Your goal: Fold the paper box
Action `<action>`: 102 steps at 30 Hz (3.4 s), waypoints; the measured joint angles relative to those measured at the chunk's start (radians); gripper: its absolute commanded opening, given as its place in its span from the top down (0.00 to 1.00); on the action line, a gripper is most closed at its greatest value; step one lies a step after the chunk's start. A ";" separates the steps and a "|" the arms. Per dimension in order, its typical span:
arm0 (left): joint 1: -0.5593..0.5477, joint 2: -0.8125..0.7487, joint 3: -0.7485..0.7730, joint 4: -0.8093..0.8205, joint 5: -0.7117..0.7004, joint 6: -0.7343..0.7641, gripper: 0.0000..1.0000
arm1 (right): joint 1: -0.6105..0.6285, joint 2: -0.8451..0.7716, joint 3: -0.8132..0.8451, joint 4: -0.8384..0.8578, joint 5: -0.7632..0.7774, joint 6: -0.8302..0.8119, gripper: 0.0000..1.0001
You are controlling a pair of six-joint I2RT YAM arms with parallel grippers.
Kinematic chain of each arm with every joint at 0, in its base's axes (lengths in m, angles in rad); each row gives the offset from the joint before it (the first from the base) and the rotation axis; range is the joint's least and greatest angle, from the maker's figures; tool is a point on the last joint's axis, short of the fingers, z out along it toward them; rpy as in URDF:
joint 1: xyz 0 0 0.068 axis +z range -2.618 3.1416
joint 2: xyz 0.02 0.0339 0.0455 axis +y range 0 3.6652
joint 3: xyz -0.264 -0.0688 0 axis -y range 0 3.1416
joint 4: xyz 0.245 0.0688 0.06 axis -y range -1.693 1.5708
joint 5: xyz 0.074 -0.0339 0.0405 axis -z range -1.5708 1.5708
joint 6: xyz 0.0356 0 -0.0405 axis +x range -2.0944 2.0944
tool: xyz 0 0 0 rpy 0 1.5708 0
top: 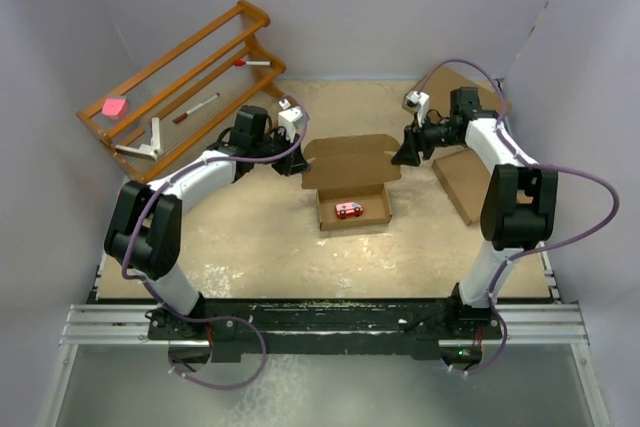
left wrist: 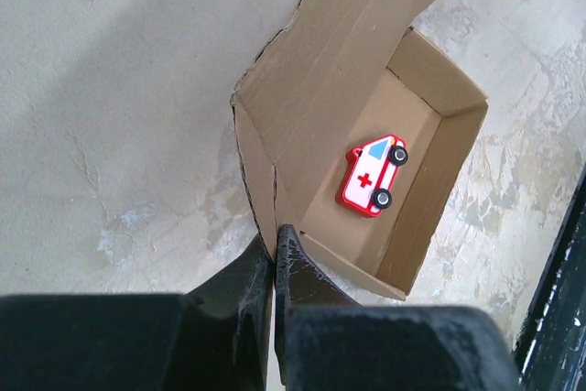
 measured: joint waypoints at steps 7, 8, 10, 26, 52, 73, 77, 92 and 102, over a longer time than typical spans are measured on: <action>0.000 0.000 0.002 -0.004 -0.004 0.007 0.96 | 0.019 0.000 0.003 -0.043 -0.002 -0.030 0.74; 0.000 0.000 0.002 -0.006 -0.005 0.007 0.96 | 0.019 0.000 0.003 -0.050 -0.002 -0.033 0.82; -0.002 0.000 0.004 -0.009 -0.008 0.006 0.96 | 0.019 0.000 0.003 -0.058 -0.002 -0.045 0.97; -0.117 -0.080 0.007 0.016 -0.323 -0.185 0.96 | 0.073 -0.191 -0.133 0.214 0.126 0.170 1.00; -0.270 0.176 0.223 0.074 -0.993 -0.407 0.96 | 0.246 -0.256 -0.402 0.859 0.715 0.621 1.00; -0.386 0.194 0.170 0.099 -1.226 -0.541 0.96 | 0.259 -0.245 -0.507 0.937 0.784 0.735 1.00; -0.398 0.194 0.148 0.109 -1.239 -0.555 0.96 | 0.259 -0.245 -0.517 0.930 0.780 0.738 1.00; -0.425 0.180 0.088 0.138 -1.256 -0.565 0.95 | 0.262 -0.267 -0.534 0.867 0.765 0.732 1.00; -0.448 0.142 0.037 0.137 -1.252 -0.573 0.92 | 0.274 -0.296 -0.547 0.806 0.771 0.705 0.90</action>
